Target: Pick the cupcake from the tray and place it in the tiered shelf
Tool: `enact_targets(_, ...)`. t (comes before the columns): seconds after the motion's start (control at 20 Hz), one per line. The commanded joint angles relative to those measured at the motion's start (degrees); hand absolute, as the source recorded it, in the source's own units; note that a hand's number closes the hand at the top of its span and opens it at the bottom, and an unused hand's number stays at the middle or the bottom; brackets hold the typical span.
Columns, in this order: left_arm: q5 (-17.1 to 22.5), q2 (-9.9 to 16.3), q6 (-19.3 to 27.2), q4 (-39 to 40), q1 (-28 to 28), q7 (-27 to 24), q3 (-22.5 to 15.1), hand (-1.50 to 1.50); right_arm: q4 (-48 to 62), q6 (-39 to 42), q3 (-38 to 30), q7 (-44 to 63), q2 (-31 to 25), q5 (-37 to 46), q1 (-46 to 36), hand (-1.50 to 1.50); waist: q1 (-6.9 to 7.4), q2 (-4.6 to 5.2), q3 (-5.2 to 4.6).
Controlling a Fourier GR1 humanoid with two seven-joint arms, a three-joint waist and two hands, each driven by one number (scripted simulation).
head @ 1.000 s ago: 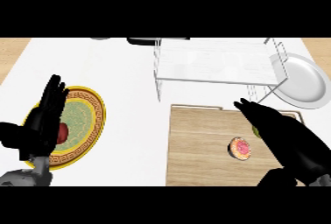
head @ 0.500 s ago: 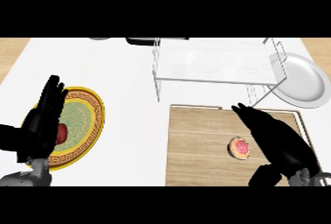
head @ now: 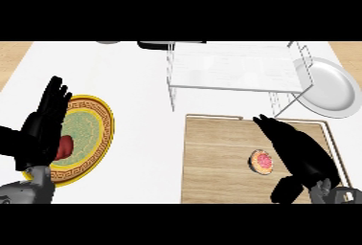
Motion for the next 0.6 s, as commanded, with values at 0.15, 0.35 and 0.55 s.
enact_targets(0.15,-2.45,-2.97,-0.82,3.28,-1.77,-1.42,0.24,0.0,4.24,-2.42,0.55,-5.07,6.19,6.69,1.14,-1.5,0.03,0.02,-0.01)
enact_targets(0.35,-5.53,-5.33,0.65,1.31,0.69,-2.55,-1.05,0.0,8.35,-5.71,-0.3,-12.33,5.87,10.85,4.48,-1.5,0.03,0.01,0.0)
enact_targets(0.55,-3.62,-4.34,-2.67,2.28,0.43,-2.73,2.59,0.0,10.54,-2.5,-3.97,-13.37,7.62,10.92,3.24,-1.5,0.02,0.02,-0.01)
